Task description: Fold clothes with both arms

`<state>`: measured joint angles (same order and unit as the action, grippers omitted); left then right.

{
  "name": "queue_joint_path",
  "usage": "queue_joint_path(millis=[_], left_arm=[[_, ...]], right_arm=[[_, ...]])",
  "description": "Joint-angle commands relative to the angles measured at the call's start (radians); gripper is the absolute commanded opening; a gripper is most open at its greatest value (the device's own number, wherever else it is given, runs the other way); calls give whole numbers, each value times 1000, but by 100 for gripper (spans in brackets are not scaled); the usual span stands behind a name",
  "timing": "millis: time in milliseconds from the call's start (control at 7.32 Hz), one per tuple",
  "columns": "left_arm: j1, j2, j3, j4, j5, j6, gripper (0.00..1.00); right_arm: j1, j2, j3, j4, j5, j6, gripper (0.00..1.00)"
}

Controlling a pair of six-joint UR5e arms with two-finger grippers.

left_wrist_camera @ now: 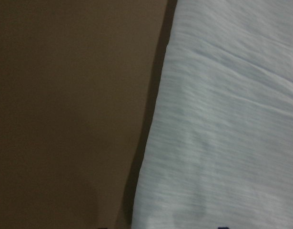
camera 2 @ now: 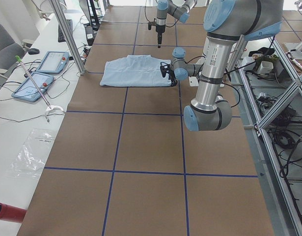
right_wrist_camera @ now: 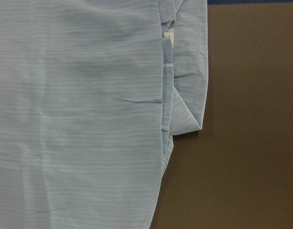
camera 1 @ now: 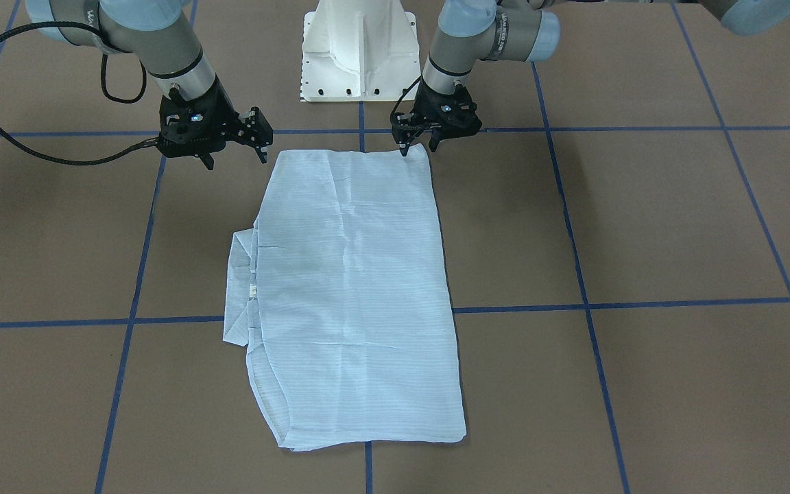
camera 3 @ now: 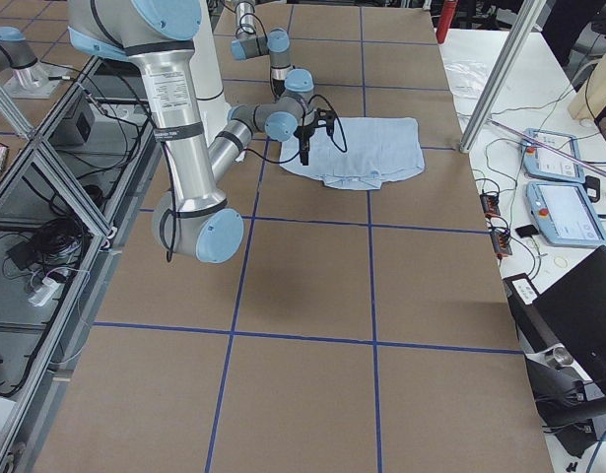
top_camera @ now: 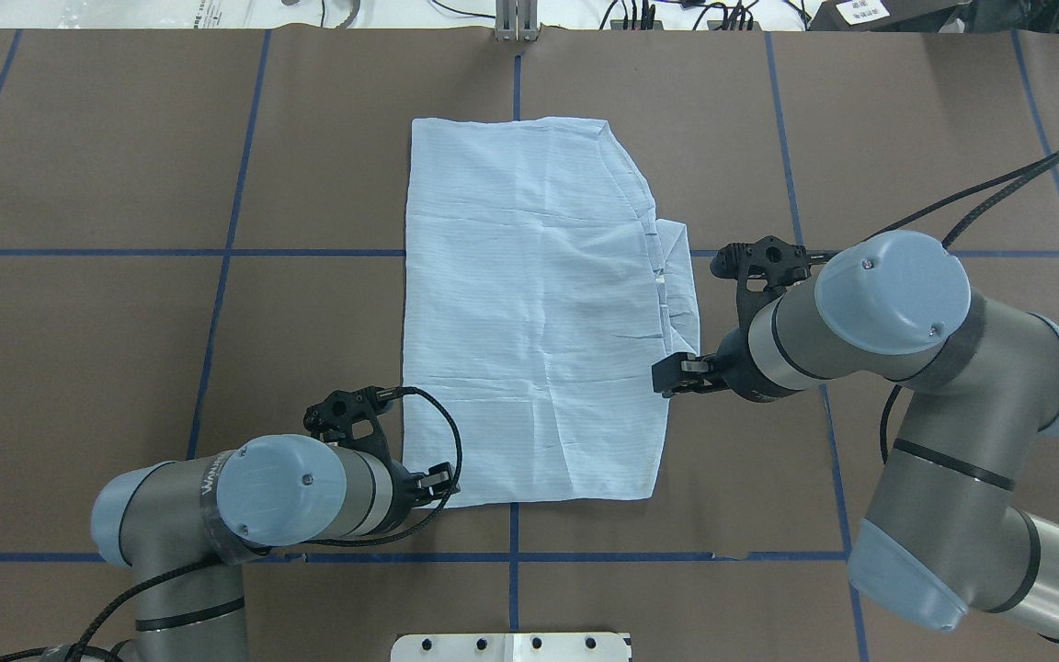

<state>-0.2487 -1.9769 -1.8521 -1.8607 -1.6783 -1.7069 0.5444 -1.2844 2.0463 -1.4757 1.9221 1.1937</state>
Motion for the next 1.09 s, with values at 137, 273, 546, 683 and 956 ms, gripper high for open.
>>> queue_joint_path(millis=[137, 273, 546, 683, 956], left_arm=[[2, -6, 17, 0, -1, 1, 52], [2, -10, 25, 0, -1, 1, 52], [2, -11, 22, 0, -1, 1, 40], [2, -11, 18, 12, -1, 1, 30], [-1, -13, -5, 43, -3, 1, 12]], right_arm=[[0, -1, -2, 0, 0, 0, 100], [0, -4, -2, 0, 0, 0, 100], [0, -7, -2, 0, 0, 0, 100], [0, -7, 0, 0, 0, 0, 100], [0, -7, 0, 0, 0, 0, 100]])
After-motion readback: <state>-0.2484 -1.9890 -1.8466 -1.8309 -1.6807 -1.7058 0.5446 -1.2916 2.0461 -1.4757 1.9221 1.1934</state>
